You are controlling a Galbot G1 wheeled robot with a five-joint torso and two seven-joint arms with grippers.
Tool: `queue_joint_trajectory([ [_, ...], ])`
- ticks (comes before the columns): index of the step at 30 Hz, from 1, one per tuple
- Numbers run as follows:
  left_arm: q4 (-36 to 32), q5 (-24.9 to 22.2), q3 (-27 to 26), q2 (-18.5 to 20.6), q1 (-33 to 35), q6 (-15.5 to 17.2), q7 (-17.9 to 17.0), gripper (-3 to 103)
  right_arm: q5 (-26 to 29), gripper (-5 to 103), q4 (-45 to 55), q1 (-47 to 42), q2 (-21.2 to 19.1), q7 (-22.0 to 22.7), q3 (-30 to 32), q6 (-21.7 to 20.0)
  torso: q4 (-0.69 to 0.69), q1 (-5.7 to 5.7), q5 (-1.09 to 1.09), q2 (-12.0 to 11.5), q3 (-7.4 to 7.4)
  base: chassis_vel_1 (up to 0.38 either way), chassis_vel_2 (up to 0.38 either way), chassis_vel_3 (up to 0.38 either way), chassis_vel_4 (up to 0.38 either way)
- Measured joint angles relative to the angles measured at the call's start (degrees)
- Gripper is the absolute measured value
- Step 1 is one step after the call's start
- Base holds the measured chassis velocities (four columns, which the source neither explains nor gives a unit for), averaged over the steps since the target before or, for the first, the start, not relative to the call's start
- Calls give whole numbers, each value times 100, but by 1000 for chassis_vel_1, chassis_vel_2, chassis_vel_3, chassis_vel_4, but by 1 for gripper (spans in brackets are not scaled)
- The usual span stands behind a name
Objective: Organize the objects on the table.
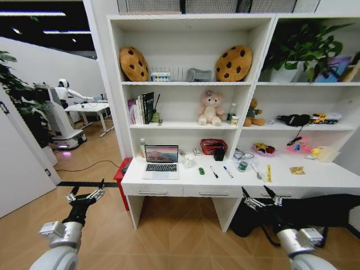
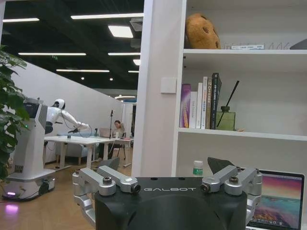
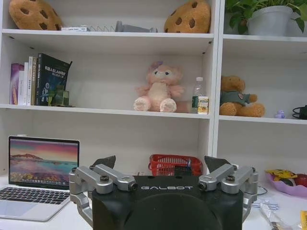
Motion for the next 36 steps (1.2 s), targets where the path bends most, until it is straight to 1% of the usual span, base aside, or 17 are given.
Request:
queue_joint_trajectory([
  [36, -39, 79, 64, -80, 63, -66, 44, 100, -20, 100, -57, -42, 94, -78, -19, 24, 0, 0, 0, 0, 0, -4, 4, 6, -6],
])
